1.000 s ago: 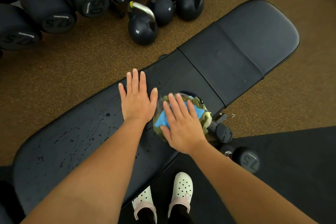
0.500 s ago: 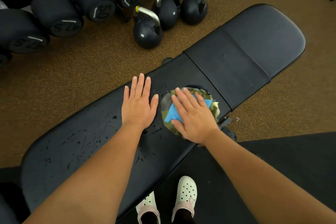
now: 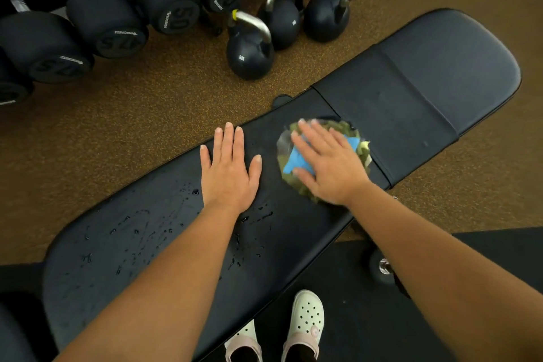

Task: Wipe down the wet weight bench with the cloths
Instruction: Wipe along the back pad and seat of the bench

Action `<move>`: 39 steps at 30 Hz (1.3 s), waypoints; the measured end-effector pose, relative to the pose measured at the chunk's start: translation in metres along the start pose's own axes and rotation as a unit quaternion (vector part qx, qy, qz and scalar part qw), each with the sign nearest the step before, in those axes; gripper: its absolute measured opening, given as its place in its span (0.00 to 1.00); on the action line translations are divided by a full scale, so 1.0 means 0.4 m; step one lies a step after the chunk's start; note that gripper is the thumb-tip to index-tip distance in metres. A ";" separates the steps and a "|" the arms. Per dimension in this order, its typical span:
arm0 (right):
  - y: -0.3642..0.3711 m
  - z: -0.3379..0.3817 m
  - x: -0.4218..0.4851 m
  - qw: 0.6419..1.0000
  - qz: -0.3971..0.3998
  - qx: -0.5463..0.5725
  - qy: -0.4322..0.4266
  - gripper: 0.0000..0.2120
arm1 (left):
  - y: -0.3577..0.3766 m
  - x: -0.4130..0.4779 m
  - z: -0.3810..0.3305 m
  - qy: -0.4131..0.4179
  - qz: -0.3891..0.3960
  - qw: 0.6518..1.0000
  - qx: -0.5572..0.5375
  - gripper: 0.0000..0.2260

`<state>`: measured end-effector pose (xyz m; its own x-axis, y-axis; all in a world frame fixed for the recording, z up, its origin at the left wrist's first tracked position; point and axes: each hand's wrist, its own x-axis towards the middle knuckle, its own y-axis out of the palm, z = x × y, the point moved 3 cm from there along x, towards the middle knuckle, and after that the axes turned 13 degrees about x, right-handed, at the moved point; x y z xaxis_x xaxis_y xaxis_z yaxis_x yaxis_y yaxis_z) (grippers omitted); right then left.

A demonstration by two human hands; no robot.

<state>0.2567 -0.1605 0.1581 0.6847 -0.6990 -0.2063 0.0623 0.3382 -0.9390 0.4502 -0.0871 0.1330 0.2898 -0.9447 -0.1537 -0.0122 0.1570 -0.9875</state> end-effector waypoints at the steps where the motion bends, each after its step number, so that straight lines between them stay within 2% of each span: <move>1: -0.016 -0.012 0.033 0.999 -0.021 0.004 0.042 0.32 | 0.001 -0.002 0.001 0.001 -0.004 1.000 -0.002 0.30; 4: -0.026 0.025 0.123 0.992 -0.064 0.022 0.109 0.31 | 0.005 -0.001 0.002 0.001 -0.007 1.000 -0.002 0.29; 7: 0.009 0.096 0.114 0.997 -0.058 0.020 0.038 0.30 | 0.006 -0.003 0.003 0.000 -0.013 1.000 -0.011 0.27; 10: 0.026 0.087 0.036 0.998 -0.038 0.041 -0.030 0.31 | 0.004 -0.002 0.004 -0.001 -0.016 1.000 -0.019 0.26; 12: 0.011 0.046 0.023 0.997 -0.041 0.069 0.001 0.30 | 0.005 -0.002 0.004 -0.005 -0.018 1.000 -0.025 0.26; 15: -0.025 0.016 0.083 0.993 -0.103 0.035 0.050 0.28 | 0.005 -0.004 0.004 -0.007 -0.022 1.000 -0.019 0.26; 18: -0.035 0.053 0.151 0.986 -0.137 0.055 0.073 0.29 | 0.006 -0.003 0.004 -0.006 -0.022 1.000 -0.020 0.26; 21: 0.017 0.122 0.122 0.989 -0.120 0.085 0.010 0.29 | 0.006 -0.003 0.005 -0.004 -0.025 1.000 -0.015 0.26; 23: 0.026 0.123 0.072 0.988 -0.110 0.095 -0.049 0.26 | 0.007 -0.004 0.007 -0.005 -0.024 1.000 -0.014 0.26; 24: 0.018 0.105 0.062 0.987 -0.114 0.100 -0.053 0.25 | 0.007 -0.004 0.008 -0.006 -0.025 1.000 -0.015 0.26; 28: -0.029 0.036 0.136 0.985 -0.156 0.070 0.023 0.23 | 0.007 -0.003 0.004 -0.007 -0.023 0.999 -0.025 0.26; 31: -0.026 0.079 0.201 0.991 -0.107 0.037 0.076 0.26 | 0.005 -0.002 0.003 -0.009 -0.025 0.999 -0.021 0.26; 36: 0.004 0.097 0.147 0.998 -0.022 -0.015 -0.063 0.30 | 0.005 -0.003 0.003 -0.011 -0.029 1.000 0.000 0.28; 37: 0.000 0.080 0.144 0.998 -0.019 -0.023 -0.060 0.30 | 0.005 -0.003 0.003 -0.011 -0.028 1.000 -0.003 0.28; 39: -0.004 0.058 0.161 0.999 -0.028 -0.029 0.002 0.30 | 0.005 -0.002 0.003 -0.012 -0.028 1.000 -0.006 0.28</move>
<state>0.3175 -0.1916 0.1526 0.6778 -0.7190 -0.1538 0.0588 0.2616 -0.9634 0.4510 -0.0856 0.1310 0.3126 -0.9448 -0.0978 -0.0068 0.1008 -0.9949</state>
